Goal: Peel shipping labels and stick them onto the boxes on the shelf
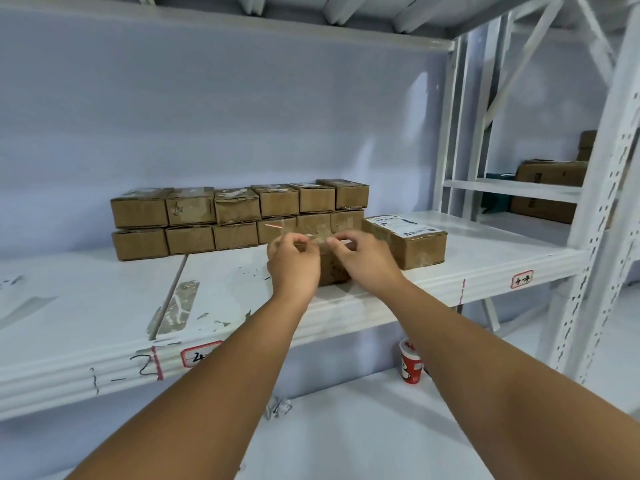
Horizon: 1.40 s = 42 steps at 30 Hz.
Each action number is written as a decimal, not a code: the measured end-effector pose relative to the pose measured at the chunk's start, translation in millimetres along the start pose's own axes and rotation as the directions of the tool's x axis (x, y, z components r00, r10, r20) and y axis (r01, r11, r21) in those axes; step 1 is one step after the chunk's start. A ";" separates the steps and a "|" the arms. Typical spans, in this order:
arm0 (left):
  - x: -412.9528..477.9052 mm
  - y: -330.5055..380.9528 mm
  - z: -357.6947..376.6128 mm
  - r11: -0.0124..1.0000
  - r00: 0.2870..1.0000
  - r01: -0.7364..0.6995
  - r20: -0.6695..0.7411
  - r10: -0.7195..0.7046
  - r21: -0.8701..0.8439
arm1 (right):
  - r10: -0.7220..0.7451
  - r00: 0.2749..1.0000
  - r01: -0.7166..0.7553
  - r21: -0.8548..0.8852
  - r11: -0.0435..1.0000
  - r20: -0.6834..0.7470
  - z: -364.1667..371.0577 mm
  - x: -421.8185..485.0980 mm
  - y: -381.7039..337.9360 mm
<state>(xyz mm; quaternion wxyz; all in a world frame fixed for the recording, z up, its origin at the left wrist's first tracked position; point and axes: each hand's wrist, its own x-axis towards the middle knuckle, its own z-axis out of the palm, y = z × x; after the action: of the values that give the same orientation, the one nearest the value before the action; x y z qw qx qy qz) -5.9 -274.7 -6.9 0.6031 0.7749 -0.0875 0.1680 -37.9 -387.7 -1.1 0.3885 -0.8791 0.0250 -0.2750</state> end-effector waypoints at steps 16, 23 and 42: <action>23.3 -28.2 -108.9 0.986 0.960 0.124 -0.266 -0.091 0.110 | -0.017 0.961 -0.083 0.347 0.934 0.275 75.9 -1.6 -69.4; 24.2 -39.8 -126.3 0.965 0.998 -0.006 -0.065 0.023 0.260 | 0.106 0.955 -0.208 0.374 0.904 0.275 84.3 -1.0 -83.4; 44.6 -105.9 -373.8 0.758 0.934 0.129 -0.336 0.124 0.639 | -0.594 0.598 0.763 -0.153 0.628 0.538 208.5 -39.5 -247.7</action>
<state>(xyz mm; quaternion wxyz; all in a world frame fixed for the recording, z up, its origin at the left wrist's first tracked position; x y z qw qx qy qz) 13.5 115.8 -5.6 0.3013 0.8920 0.0889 0.3250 -8.6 -65.3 39.2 0.0736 -0.9126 -0.3551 -0.1888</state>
